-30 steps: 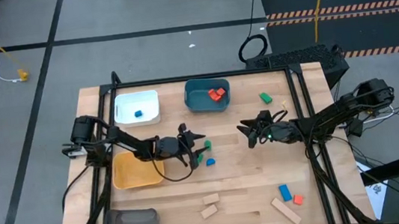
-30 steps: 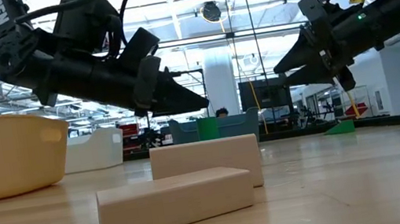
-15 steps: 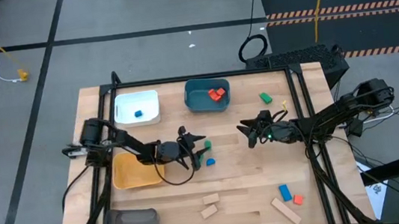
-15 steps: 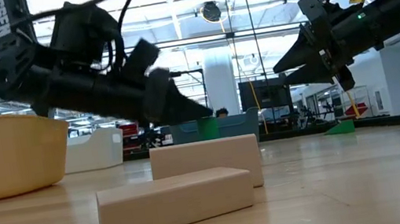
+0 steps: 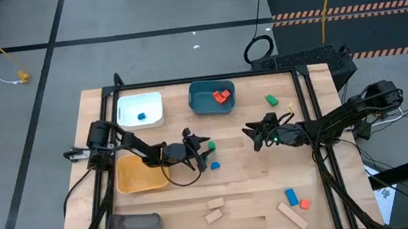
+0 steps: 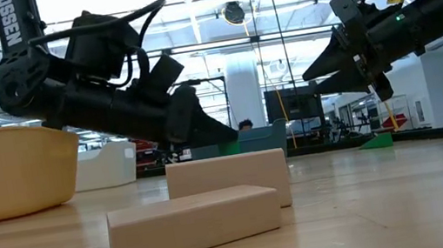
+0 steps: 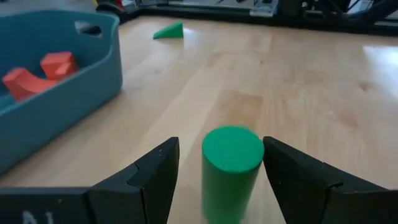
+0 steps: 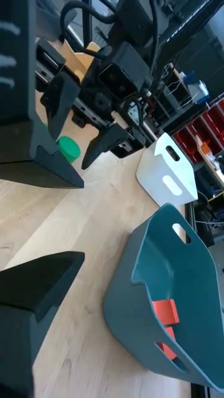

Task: Sort & place blocks by color
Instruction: Put the top left green wooden block into the yellow bin

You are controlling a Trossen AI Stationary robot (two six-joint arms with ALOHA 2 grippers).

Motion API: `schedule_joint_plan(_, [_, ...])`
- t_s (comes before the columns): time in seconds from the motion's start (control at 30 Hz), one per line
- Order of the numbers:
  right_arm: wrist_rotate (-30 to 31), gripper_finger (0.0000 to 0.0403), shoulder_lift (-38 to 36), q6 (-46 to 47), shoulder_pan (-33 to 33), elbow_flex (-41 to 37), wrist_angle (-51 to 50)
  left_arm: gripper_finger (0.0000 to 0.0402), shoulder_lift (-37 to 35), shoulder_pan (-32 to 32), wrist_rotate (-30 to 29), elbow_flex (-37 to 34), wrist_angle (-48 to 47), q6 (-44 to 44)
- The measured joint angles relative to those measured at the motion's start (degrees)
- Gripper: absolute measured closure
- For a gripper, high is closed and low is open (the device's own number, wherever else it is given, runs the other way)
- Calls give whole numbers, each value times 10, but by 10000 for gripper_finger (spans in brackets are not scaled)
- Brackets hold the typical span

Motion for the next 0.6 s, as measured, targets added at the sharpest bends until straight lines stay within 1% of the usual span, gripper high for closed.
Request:
schedule_joint_plan(0.1, [0,237,0,0,0,0,0,174,0,0,13,0,-5,-6])
schedule_joint_plan(0.17, [0,237,0,-1,0,0,0,190,0,0,24,0,-4,-8])
schedule_joint_plan(0.33, [0,237,0,-1,0,0,-2,271,0,0,42,0,-3,-10])
schedule_joint_plan(0.37, [0,237,0,-1,0,0,-2,276,0,0,44,0,-2,-10])
schedule_joint_plan(0.6, [0,237,0,0,0,0,-2,276,-17,0,45,0,-5,-16])
